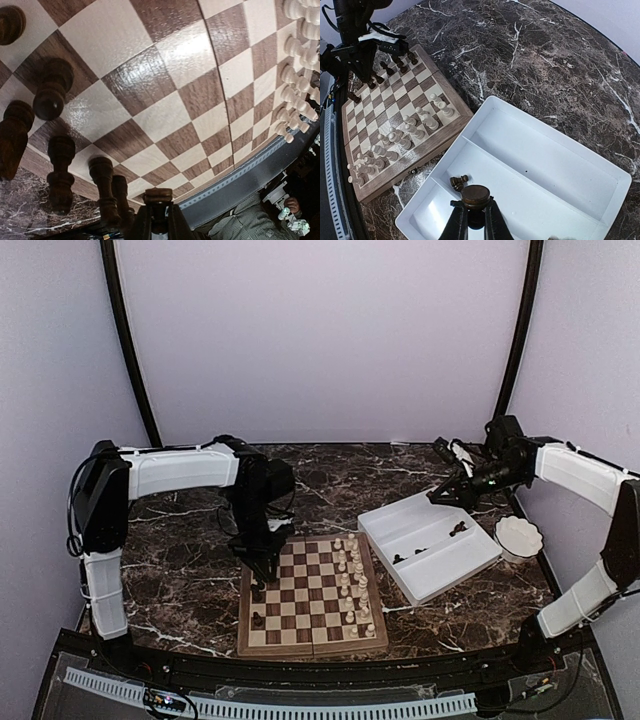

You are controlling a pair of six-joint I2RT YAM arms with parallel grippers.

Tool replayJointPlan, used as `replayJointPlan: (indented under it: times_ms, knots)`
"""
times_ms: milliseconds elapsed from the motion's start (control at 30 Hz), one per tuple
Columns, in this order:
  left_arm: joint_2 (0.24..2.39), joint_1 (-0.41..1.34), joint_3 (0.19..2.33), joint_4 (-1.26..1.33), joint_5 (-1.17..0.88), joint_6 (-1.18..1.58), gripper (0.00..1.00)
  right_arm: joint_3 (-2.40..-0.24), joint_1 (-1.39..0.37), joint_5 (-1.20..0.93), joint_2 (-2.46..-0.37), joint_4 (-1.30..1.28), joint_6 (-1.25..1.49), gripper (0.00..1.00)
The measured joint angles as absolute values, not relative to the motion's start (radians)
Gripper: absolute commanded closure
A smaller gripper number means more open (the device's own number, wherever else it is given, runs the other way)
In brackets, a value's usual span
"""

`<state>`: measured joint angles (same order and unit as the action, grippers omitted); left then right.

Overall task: Set up the chess pieces on the board
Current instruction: Place the pawn at f7.

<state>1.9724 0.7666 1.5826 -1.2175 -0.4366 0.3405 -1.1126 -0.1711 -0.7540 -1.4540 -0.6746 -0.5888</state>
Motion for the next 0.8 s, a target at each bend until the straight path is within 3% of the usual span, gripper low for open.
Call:
replayJointPlan:
  times_ms: [533, 667, 800]
  knots:
    - [2.114, 0.769, 1.723, -1.266, -0.342, 0.346, 0.98, -1.075, -0.171, -0.761, -1.404, -0.651, -0.588, 0.95]
    - [2.132, 0.769, 1.736, -1.277, -0.318, 0.349, 0.93, -1.075, -0.171, -0.763, -1.404, -0.651, -0.588, 0.95]
    - [2.142, 0.769, 1.747, -1.286, -0.305, 0.351, 0.81, -1.074, -0.171, -0.763, -1.404, -0.650, -0.588, 0.95]
